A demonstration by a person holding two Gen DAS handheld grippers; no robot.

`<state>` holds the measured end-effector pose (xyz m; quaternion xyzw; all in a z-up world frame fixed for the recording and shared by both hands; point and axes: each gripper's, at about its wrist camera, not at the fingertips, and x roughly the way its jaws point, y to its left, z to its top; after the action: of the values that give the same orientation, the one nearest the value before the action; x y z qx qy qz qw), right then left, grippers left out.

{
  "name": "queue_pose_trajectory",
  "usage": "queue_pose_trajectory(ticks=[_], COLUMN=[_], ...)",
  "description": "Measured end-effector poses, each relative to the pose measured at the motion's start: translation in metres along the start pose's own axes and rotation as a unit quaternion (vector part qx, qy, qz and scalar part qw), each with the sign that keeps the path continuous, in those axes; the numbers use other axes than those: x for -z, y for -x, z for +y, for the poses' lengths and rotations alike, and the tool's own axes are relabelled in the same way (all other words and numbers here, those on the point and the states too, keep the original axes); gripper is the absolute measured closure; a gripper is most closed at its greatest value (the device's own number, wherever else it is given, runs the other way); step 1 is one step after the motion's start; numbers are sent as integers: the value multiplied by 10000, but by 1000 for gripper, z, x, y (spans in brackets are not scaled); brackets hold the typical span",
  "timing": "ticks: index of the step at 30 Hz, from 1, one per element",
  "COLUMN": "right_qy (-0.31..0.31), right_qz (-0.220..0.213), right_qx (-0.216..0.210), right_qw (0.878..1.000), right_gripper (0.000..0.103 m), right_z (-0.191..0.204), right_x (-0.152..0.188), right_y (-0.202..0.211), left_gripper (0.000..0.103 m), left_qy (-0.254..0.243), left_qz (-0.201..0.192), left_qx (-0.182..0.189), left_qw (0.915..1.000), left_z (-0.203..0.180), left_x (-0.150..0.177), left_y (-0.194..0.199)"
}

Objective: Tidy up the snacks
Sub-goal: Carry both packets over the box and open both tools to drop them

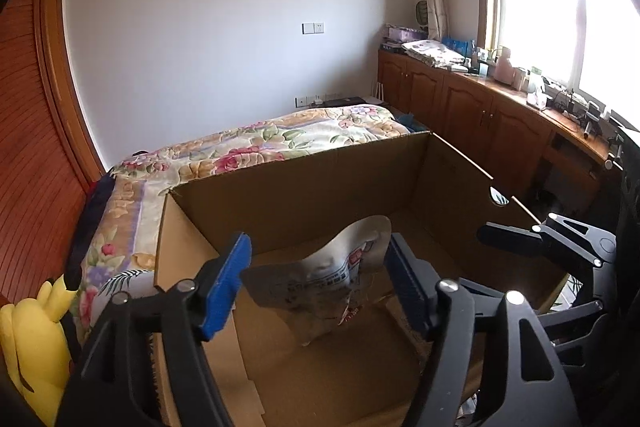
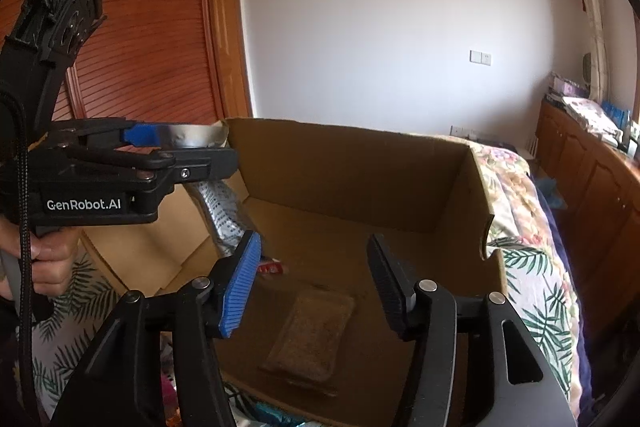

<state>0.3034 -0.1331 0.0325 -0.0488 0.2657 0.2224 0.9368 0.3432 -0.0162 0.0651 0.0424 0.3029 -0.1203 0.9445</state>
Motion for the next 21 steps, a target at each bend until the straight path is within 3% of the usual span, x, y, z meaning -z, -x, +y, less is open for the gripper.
queue_pose_trajectory(ticks=[9,21], right_qy=[48,-94], right_qz=[-43,-55], right_qx=[120,248], right_qw=[9999,9996], right_gripper=[43,43], right_z=[-2,3], right_x=[1,36], right_y=[24,78], left_gripper=[28,28], left_qy=[3,66], left_qz=[-184,-275], left_qx=[13,158], left_qw=[9998,9995], left_z=[-3,-11], left_x=[-2,21], left_y=[24,66])
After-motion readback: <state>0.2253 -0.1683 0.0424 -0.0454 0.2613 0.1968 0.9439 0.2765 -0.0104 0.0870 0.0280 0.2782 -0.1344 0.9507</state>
